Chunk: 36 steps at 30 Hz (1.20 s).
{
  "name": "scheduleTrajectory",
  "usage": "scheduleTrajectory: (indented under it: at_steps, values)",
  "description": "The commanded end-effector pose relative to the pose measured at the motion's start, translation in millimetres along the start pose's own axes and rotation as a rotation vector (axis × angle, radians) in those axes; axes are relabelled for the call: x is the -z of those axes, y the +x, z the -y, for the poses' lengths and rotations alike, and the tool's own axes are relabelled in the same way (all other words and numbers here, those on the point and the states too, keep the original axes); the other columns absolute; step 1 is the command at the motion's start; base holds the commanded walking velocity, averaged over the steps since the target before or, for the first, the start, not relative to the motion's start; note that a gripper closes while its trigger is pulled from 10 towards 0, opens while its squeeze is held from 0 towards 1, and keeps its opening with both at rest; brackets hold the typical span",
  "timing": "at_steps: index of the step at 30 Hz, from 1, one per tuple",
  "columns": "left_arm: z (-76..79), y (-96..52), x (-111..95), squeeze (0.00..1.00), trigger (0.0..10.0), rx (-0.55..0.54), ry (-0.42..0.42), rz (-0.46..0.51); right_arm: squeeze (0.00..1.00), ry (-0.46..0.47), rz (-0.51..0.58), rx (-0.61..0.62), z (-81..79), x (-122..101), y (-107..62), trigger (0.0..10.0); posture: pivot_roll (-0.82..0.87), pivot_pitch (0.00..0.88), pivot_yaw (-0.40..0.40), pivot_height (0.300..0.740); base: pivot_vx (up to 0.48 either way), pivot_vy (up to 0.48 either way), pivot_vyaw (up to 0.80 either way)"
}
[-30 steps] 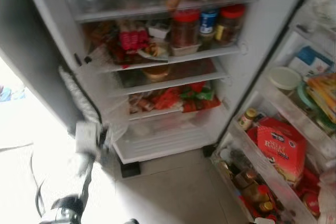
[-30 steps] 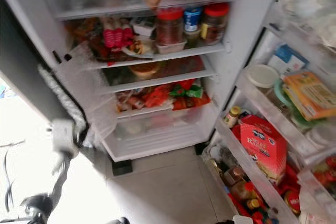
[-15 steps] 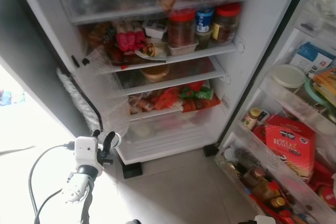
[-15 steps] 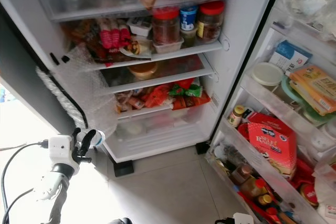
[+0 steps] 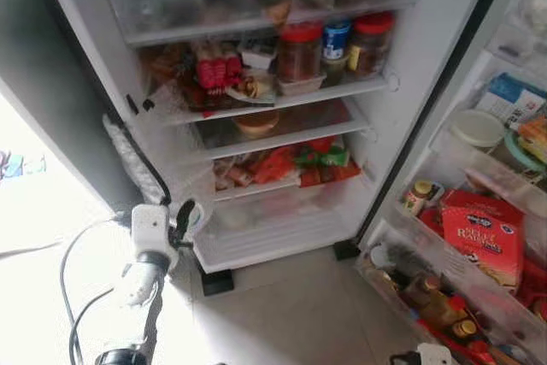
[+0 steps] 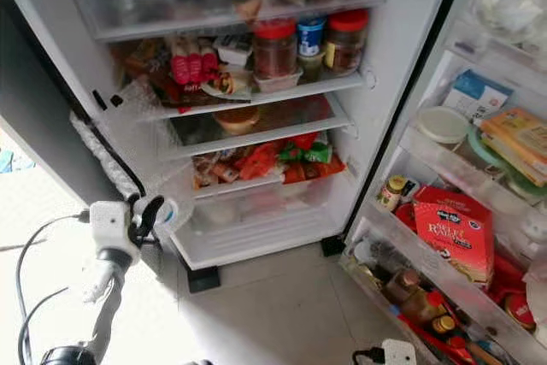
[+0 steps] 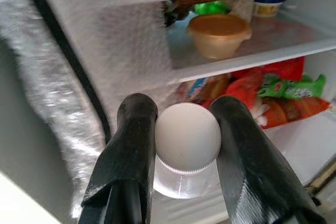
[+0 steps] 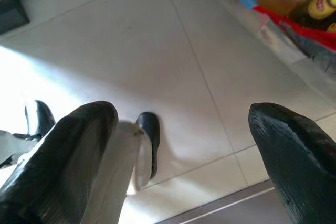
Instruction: Restocking fridge
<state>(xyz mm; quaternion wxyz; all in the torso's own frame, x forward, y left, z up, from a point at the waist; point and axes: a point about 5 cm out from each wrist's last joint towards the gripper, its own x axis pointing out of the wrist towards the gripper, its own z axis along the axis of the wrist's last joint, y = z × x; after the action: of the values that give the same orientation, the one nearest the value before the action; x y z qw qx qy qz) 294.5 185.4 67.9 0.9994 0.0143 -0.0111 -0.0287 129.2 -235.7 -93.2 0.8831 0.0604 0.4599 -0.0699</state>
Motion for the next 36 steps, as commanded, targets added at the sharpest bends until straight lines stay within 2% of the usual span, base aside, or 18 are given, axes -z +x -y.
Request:
scheduleTrajectory:
  at_steps: [1, 10, 17, 25, 28, 31, 35, 36]
  values:
    - [0.1, -3.2, 8.1, 0.0, 10.0, -0.007, 0.01, -0.04, 0.0, 0.007, -0.034, 0.01, 2.7, 7.7, -2.1, 10.0, -0.03, 0.041, -0.003, 0.74, 0.0, 0.0, 0.0]
    - [-10.7, -14.1, 9.8, 0.0, 10.0, -0.041, 0.021, -0.04, 0.0, -0.028, -0.084, -0.003, 4.3, 24.6, -7.7, 10.0, -0.02, 0.07, 0.012, 0.74, 0.0, 0.0, 0.0]
    - [-3.2, -21.9, 21.5, 0.0, 10.0, 0.018, 0.039, -0.1, 0.0, -0.035, -0.076, 0.0, 5.1, 27.7, -9.4, 10.0, -0.08, 0.083, 0.042, 0.74, 0.0, 0.0, 0.0]
    - [-9.9, -17.0, 14.4, 0.0, 10.0, 0.0, 0.055, -0.076, 0.0, -0.052, -0.096, -0.024, -3.3, 27.5, -6.9, 10.0, -0.03, 0.082, 0.015, 0.74, 0.0, -0.169, 0.0]
    - [-16.0, -14.9, 8.6, 0.0, 10.0, -0.039, 0.048, -0.052, 0.0, -0.072, -0.101, -0.05, -7.3, 26.0, -5.5, 10.0, 0.0, 0.091, -0.01, 0.74, 0.0, -0.27, 0.0]
    - [-14.7, -11.6, 4.1, 0.0, 10.0, -0.04, 0.053, -0.036, 0.0, -0.119, -0.096, -0.071, -7.4, 20.2, -3.8, 10.0, 0.02, 0.097, -0.021, 0.74, 0.0, -0.268, 0.0]
    - [-17.3, -7.5, 3.2, 0.0, 10.0, -0.054, 0.047, -0.034, 0.0, -0.11, -0.073, -0.049, -5.5, 13.6, -2.2, 10.0, -0.01, 0.076, 0.003, 0.74, 0.0, -0.271, 0.0]
    - [-13.5, -2.0, 2.3, 0.0, 10.0, -0.045, 0.038, -0.034, 0.0, -0.101, -0.056, -0.036, -2.9, 9.1, -1.5, 10.0, -0.03, 0.058, 0.011, 0.74, 0.0, -0.274, 0.0]
